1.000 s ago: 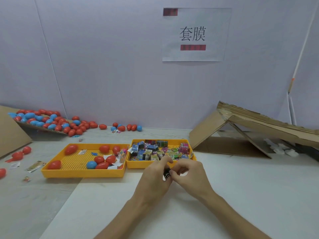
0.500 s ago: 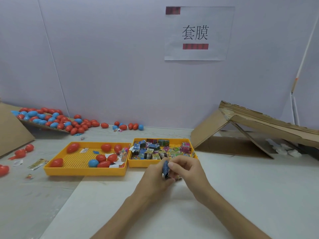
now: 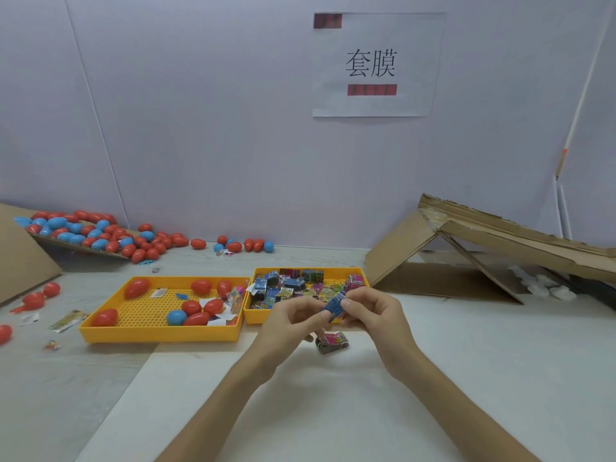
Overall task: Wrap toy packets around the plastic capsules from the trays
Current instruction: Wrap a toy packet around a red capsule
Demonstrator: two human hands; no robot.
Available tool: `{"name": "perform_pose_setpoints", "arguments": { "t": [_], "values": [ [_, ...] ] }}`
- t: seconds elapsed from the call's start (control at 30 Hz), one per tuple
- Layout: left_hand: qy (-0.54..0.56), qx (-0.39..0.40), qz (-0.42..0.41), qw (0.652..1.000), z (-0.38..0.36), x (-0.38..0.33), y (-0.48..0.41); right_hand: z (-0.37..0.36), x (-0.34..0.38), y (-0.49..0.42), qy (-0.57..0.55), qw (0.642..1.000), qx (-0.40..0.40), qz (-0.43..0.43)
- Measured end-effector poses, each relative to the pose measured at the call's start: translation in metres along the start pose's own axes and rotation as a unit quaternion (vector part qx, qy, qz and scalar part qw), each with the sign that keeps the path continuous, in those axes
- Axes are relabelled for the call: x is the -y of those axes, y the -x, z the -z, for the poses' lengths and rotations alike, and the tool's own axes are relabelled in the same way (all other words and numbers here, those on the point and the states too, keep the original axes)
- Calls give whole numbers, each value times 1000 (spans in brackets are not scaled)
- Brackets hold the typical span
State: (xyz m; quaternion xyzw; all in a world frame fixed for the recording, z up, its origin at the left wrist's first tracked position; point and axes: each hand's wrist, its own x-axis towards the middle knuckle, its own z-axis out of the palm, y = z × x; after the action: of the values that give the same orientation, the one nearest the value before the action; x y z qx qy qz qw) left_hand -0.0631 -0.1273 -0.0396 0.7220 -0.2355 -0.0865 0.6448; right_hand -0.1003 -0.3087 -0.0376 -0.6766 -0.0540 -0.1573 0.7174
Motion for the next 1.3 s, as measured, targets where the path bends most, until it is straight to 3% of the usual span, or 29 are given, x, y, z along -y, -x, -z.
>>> {"name": "perform_pose_setpoints", "arguments": {
  "t": [0.27, 0.7, 1.3],
  "values": [
    [-24, 0, -16, 1000, -1, 2, 0, -1, -3, 0, 20, 999, 29, -3],
    [-18, -72, -48, 996, 0, 5, -3, -4, 0, 4, 16, 998, 44, -28],
    [-98, -58, -85, 990, -4, 13, -6, -1, -1, 1, -8, 995, 44, -91]
  ]
}}
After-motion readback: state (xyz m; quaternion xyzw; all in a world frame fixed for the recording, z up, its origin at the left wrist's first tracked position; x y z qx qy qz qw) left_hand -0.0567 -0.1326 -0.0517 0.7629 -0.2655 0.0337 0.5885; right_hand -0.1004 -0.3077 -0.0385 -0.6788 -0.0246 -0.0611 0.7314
